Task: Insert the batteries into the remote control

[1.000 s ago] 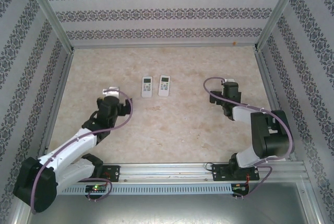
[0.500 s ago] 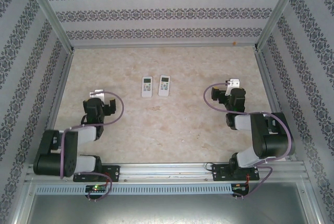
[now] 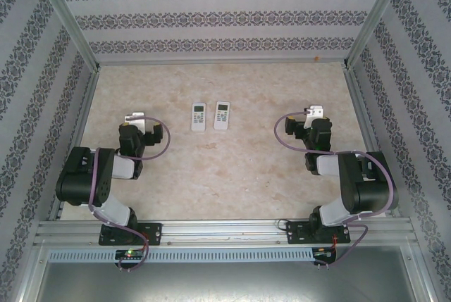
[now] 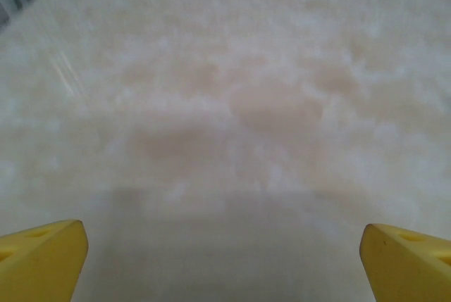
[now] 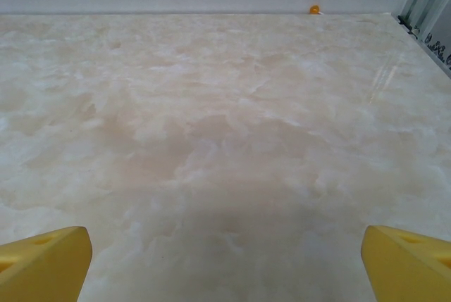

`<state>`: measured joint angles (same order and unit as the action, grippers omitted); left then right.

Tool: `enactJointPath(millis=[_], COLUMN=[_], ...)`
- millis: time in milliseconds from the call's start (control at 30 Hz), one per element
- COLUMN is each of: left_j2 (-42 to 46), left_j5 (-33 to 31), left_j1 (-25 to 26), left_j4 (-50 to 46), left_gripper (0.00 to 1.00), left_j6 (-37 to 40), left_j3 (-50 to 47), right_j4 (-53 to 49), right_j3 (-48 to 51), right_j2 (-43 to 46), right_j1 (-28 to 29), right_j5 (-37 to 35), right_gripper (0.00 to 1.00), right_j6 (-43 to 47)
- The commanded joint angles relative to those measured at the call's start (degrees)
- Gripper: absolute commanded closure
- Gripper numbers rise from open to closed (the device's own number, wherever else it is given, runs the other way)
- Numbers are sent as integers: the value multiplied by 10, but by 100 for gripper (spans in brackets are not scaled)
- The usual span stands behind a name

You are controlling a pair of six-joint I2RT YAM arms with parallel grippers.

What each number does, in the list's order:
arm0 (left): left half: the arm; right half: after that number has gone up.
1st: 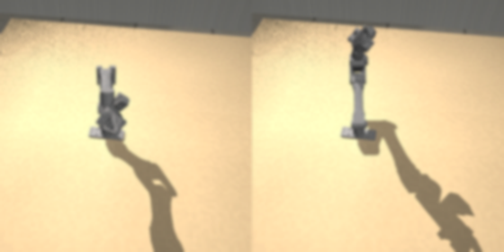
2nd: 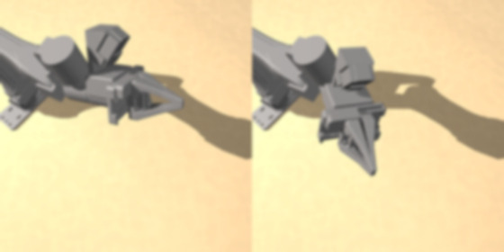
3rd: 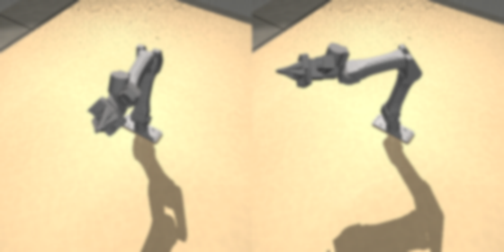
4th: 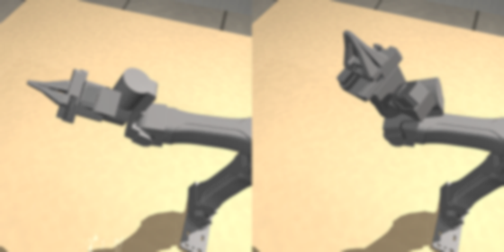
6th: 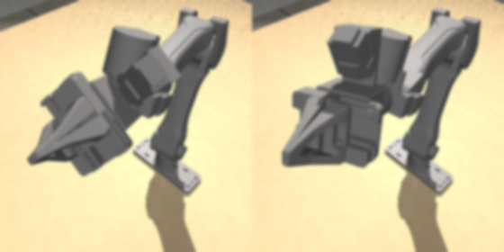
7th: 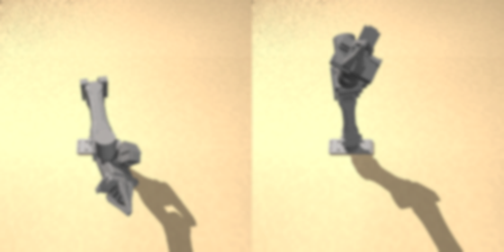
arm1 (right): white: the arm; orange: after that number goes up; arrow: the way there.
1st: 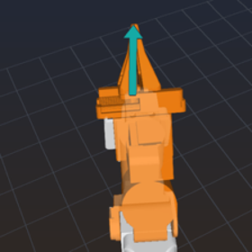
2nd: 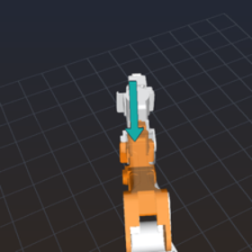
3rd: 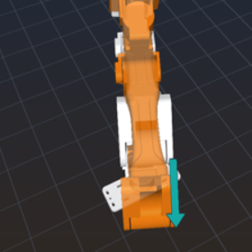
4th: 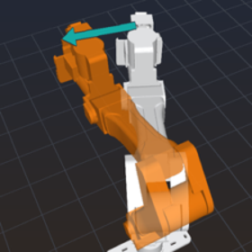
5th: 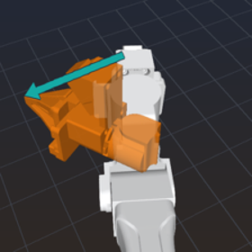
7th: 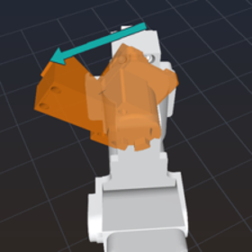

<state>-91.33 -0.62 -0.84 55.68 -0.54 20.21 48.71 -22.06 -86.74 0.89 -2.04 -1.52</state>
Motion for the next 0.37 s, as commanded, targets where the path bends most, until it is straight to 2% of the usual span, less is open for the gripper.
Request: enactJointPath(millis=[0,67,233,333], left_j2=[13,-1,8,6], left_j5=[-7,-11,-4,15], left_j1=[-1,0,0,0], left_j4=[40,80,-18,-13], left_gripper=[0,0,0,0], left_j6=[-13,-10,-8,0], left_j3=[-20,-28,16,15], right_j4=[18,17,14,35], right_j3=[-3,-4,-6,8], right_j2=[3,2,2,6], right_j1=[0,2,3,3], right_j5=[8,5,5,6], right_gripper=[2,2,2,2], right_j6=[2,4,3,4])
